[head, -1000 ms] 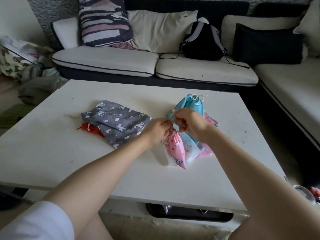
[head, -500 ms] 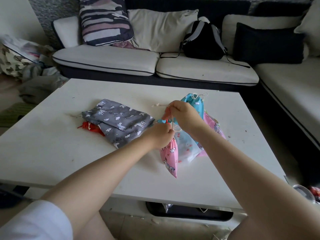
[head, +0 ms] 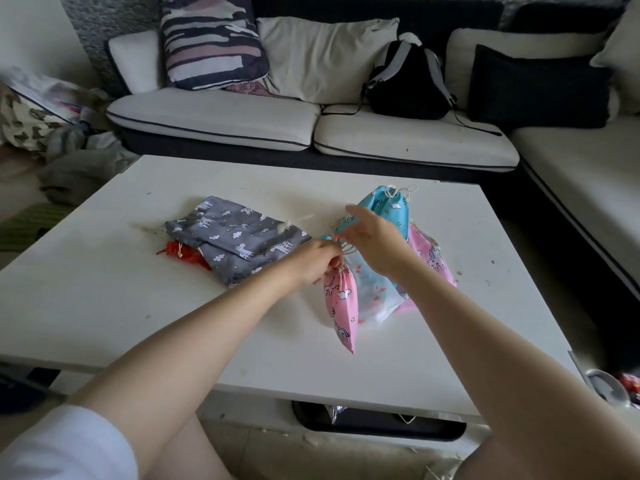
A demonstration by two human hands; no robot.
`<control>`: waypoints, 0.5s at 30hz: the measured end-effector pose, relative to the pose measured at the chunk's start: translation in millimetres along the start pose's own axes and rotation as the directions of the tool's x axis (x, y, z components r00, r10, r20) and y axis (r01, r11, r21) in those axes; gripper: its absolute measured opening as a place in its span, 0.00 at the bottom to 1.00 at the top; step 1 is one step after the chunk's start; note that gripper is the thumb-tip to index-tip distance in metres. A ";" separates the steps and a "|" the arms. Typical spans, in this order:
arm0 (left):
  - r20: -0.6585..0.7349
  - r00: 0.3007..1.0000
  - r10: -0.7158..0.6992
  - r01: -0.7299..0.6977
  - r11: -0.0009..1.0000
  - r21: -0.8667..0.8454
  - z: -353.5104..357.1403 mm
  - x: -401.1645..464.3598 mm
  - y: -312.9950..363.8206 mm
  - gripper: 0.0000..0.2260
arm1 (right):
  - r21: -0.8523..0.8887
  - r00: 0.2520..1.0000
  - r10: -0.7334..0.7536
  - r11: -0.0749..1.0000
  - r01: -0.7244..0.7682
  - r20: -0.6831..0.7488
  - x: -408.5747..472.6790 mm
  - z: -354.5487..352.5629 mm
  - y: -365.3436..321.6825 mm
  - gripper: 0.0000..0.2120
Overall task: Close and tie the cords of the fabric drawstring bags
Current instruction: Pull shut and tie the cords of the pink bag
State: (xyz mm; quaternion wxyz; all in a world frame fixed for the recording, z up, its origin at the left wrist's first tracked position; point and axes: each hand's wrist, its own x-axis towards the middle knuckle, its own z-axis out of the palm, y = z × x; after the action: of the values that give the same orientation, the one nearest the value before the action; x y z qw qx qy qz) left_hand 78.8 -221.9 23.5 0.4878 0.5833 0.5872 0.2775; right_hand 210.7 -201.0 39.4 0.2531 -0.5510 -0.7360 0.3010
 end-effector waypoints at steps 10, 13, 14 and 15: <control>-0.042 0.999 0.003 -0.010 0.987 -0.162 -0.7 -1.9 -2.4 0.13 | 0.170 0.999 0.007 0.985 -0.012 0.032 -12.4 -6.1 11.8 0.02; -0.016 1.000 -0.007 0.003 0.978 -0.207 -1.8 -1.0 -4.4 0.13 | 0.115 0.995 -0.047 0.993 0.037 0.083 -13.7 -10.0 10.7 0.04; -0.003 1.000 -0.003 0.002 0.979 -0.202 -2.5 -0.9 -4.5 0.13 | 0.040 0.988 -0.121 0.992 0.118 0.098 -13.9 -10.7 9.8 0.08; 0.009 1.000 0.000 0.002 0.981 -0.194 -3.1 -0.7 -4.6 0.12 | -0.031 0.976 -0.185 0.981 0.189 0.116 -14.1 -10.4 8.5 0.12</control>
State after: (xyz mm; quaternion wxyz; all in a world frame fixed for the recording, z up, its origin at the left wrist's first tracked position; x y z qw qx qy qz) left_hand 74.0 -222.7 20.7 0.5452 0.5339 0.5555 0.3303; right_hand 227.3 -211.1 39.9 0.2270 -0.4666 -0.8038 0.2910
